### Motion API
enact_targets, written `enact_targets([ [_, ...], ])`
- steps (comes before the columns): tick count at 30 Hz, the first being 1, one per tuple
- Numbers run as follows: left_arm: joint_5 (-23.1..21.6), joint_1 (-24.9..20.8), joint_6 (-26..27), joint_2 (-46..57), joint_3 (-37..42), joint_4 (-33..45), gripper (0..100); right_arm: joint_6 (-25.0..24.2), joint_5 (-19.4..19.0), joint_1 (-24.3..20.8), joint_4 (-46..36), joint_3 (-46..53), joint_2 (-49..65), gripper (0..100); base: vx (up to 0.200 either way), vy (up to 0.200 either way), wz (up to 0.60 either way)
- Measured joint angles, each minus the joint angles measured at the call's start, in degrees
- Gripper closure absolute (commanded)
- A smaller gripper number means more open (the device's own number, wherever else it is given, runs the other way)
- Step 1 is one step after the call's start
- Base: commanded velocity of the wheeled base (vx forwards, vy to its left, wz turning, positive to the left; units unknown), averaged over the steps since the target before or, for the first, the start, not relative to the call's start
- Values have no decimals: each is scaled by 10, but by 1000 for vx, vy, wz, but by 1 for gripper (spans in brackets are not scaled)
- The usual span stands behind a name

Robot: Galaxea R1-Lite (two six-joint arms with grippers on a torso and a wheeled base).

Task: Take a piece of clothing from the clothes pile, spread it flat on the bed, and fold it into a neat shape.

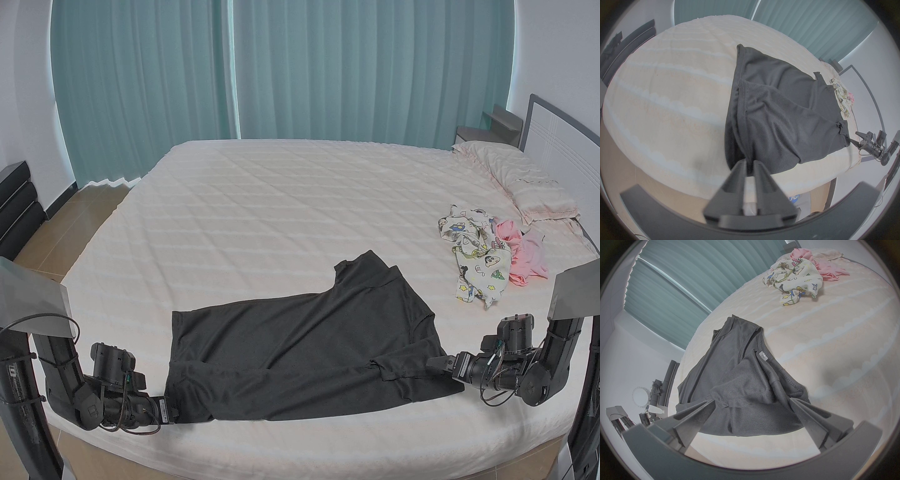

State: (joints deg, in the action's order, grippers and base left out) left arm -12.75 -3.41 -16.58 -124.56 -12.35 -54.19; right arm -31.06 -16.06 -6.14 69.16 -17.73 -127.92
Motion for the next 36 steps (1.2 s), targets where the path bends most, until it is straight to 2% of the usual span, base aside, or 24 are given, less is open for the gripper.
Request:
enact_targets([
  [11, 25, 5, 20, 4, 20, 4, 100, 2, 1, 1, 0, 3, -1, 0, 0, 0, 0],
  [21, 26, 26, 56, 8, 29, 5, 100, 6, 2, 1, -1, 8, -3, 0, 0, 0, 0],
  [28, 26, 34, 59, 12, 31, 5, 100, 7, 2, 1, -1, 9, -4, 0, 0, 0, 0],
  [29, 26, 33, 59, 12, 31, 5, 0, 7, 2, 1, -1, 9, -5, 0, 0, 0, 0],
  [36, 27, 34, 60, 13, 31, 5, 0, 12, 3, 6, -8, 11, -4, 0, 0, 0, 0],
])
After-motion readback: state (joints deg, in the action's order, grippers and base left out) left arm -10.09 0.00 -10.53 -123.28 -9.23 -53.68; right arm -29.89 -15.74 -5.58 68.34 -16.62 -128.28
